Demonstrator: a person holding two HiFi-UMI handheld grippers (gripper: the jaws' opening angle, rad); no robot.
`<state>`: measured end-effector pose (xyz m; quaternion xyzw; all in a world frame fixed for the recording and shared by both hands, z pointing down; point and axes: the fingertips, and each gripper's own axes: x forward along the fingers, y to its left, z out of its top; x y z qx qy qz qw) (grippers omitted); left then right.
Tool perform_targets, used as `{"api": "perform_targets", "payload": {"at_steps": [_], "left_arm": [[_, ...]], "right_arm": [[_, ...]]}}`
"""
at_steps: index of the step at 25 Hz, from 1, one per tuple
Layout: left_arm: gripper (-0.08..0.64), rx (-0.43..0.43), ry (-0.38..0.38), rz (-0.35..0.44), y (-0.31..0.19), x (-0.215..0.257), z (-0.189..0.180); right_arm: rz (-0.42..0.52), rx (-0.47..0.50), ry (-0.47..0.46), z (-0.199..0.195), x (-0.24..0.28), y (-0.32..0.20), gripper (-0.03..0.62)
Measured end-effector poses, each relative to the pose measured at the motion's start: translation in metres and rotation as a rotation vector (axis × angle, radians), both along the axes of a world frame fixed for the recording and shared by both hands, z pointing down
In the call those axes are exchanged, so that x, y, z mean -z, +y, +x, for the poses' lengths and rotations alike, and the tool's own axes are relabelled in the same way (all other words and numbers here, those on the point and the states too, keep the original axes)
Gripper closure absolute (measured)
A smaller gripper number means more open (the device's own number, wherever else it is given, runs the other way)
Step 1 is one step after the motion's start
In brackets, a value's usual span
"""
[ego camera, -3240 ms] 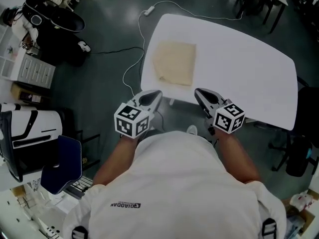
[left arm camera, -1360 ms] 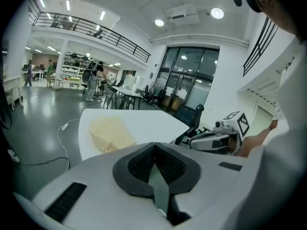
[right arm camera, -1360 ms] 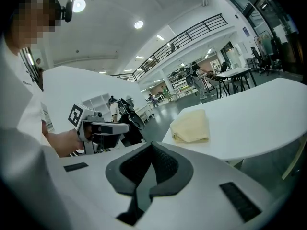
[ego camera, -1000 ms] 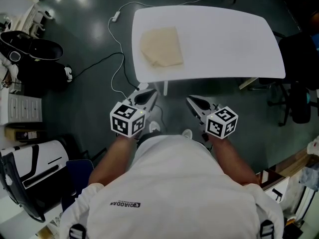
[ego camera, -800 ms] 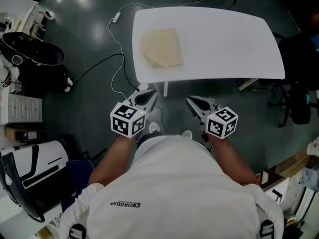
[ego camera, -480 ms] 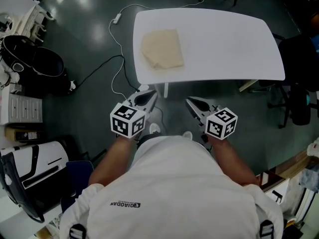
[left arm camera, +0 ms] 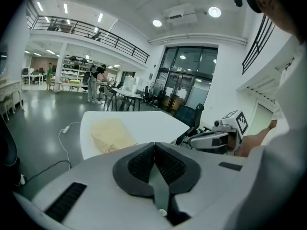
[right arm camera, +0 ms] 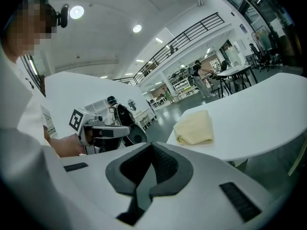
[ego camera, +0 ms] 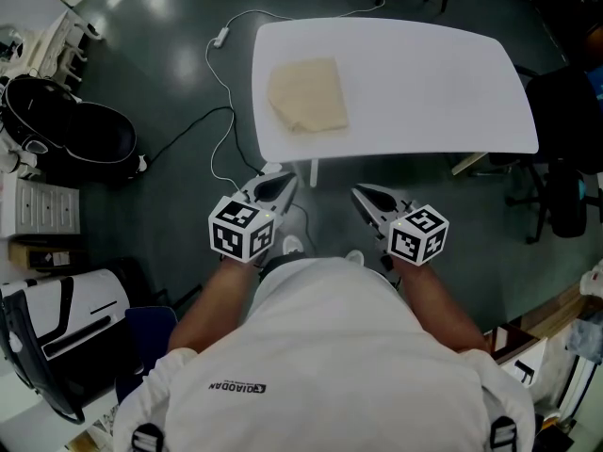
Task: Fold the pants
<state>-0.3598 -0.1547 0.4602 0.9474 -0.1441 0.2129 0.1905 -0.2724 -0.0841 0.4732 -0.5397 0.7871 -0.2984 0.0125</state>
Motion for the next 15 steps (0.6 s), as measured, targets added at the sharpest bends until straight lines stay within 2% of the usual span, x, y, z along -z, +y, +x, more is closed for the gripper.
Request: {"api": "perform_targets", "payload": {"at_steps": [15], "left_arm": [[0.532,0.003,0.004,-0.006,-0.0076,-0.0027,-0.0013]], "right_arm": [[-0.007,-0.002,0.005,-0.0007,-0.0028,-0.0065,0.574]]}}
